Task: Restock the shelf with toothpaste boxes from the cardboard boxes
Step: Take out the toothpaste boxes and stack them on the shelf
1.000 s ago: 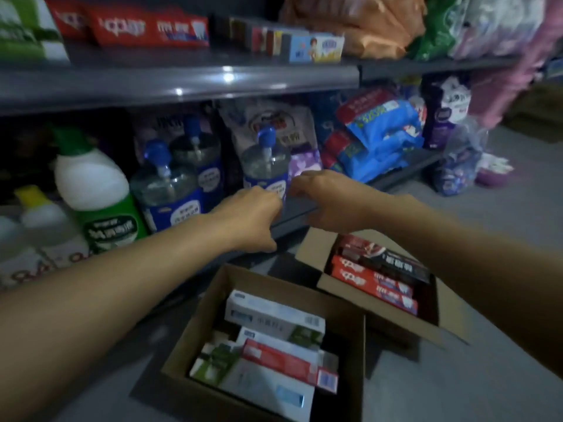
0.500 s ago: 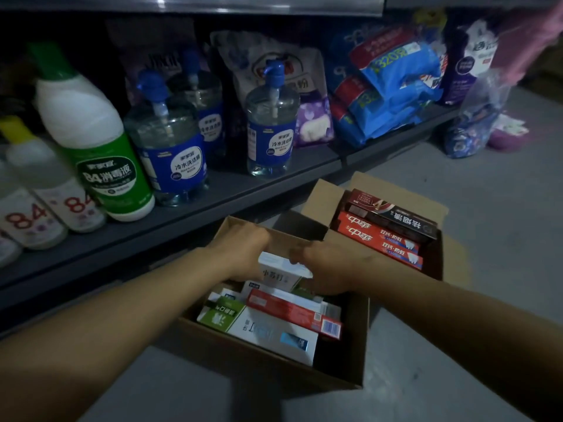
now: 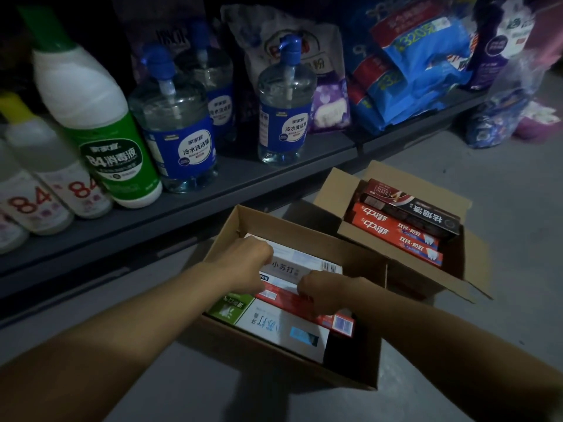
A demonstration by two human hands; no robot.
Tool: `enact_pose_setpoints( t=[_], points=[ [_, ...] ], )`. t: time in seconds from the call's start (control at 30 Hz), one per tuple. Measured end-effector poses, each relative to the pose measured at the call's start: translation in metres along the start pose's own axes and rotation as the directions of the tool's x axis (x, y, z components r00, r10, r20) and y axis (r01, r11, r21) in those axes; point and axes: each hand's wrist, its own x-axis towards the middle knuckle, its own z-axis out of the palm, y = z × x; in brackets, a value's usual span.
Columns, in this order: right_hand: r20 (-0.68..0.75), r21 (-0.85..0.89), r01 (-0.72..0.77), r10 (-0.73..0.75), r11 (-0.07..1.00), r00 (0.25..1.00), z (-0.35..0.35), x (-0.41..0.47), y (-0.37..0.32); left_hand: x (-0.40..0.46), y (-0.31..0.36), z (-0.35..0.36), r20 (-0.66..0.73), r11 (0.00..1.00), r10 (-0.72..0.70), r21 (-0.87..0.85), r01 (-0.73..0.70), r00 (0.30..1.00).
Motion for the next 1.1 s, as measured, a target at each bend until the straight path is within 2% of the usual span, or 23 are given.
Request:
enact_pose_setpoints(
  t=[0.3, 0.47, 0.57, 0.67, 0.73, 0.87, 1.0, 1.1],
  points=[
    [-0.004, 0.031, -0.015, 0.015, 0.999, 1.0, -0.003, -0.008, 0.001, 0.001, 0.002, -0.007, -0.004, 1.0, 0.01, -0.016, -0.01, 1.0],
    [-0.022, 0.171, 0.009, -0.005, 0.985, 1.0, -0.061, -0.04, 0.008, -0.001, -0.001, -0.03, 0.02, 0.999, -0.004, -0.036, 0.005, 1.0],
    [-0.046, 0.288, 0.016, -0.003, 0.958, 0.999, -0.098, -0.066, 0.011, 0.0, -0.007, -0.058, -0.031, 0.999, 0.005, -0.038, -0.006, 1.0],
    [-0.052, 0.24, 0.023, -0.01, 0.971, 0.999, -0.132, -0.092, 0.005, 0.001, -0.013, -0.092, -0.073, 0.998, -0.003, -0.057, -0.001, 0.997],
    [-0.068, 0.23, 0.021, -0.006, 0.973, 0.998, -0.151, -0.106, 0.0, 0.0, -0.016, -0.114, -0.05, 0.991, 0.001, -0.133, -0.008, 0.999],
    [-0.103, 0.243, 0.019, 0.006, 0.97, 0.995, -0.181, -0.124, -0.01, -0.009, -0.02, -0.151, 0.029, 0.926, 0.107, -0.367, -0.089, 0.994],
    [-0.128, 0.249, 0.018, 0.014, 0.968, 0.992, -0.208, -0.136, -0.021, -0.012, -0.025, -0.169, -0.023, 0.865, 0.174, -0.474, -0.164, 0.984],
    [-0.167, 0.183, -0.006, 0.037, 0.983, 0.985, -0.228, -0.138, -0.028, -0.011, -0.036, -0.181, -0.065, 0.828, 0.193, -0.525, -0.198, 0.979]
  ],
)
